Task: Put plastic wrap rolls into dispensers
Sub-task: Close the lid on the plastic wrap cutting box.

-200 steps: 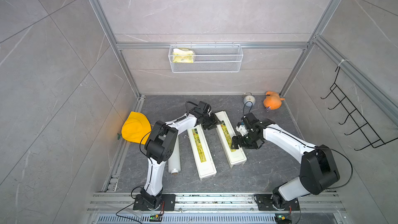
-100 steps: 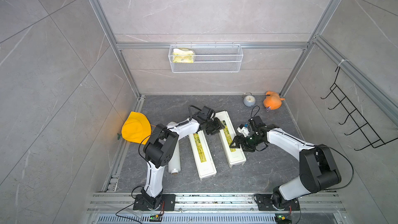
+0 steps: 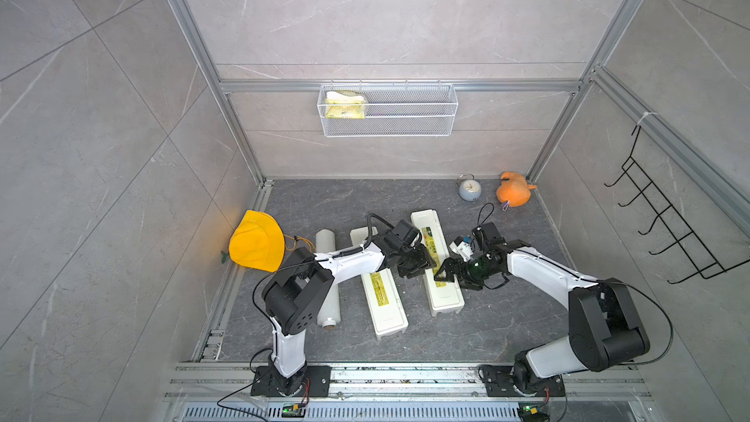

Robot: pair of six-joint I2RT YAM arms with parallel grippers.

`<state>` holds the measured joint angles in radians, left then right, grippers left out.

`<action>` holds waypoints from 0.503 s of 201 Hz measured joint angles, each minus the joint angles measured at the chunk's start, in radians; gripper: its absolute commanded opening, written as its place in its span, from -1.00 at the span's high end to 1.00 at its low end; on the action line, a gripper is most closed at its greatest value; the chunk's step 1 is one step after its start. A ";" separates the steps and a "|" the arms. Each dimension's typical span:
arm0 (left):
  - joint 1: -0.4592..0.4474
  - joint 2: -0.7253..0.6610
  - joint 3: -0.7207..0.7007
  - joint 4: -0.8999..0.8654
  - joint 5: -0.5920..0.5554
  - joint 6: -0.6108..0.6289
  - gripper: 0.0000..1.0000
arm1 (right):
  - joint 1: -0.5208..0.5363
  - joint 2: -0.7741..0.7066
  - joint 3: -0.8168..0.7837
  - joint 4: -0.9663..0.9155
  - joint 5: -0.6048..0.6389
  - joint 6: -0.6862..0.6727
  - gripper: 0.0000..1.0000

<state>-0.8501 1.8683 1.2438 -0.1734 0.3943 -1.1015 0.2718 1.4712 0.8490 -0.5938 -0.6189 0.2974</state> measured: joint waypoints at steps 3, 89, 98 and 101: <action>-0.003 0.000 -0.001 0.000 0.003 -0.001 0.05 | 0.000 -0.008 -0.004 -0.004 0.002 0.000 -0.87; -0.062 0.007 0.003 -0.007 0.034 -0.016 0.06 | 0.000 -0.144 -0.106 -0.040 0.005 0.006 -1.00; -0.062 0.013 0.012 -0.014 0.036 -0.017 0.05 | 0.000 -0.150 -0.111 -0.034 0.006 0.006 -0.99; -0.062 0.016 0.018 -0.019 0.036 -0.017 0.05 | 0.000 -0.151 -0.113 -0.033 0.006 0.007 -0.99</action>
<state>-0.9119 1.8847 1.2613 -0.1921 0.4301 -1.1187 0.2714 1.3197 0.7361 -0.6270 -0.6132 0.3042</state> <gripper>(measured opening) 0.474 0.996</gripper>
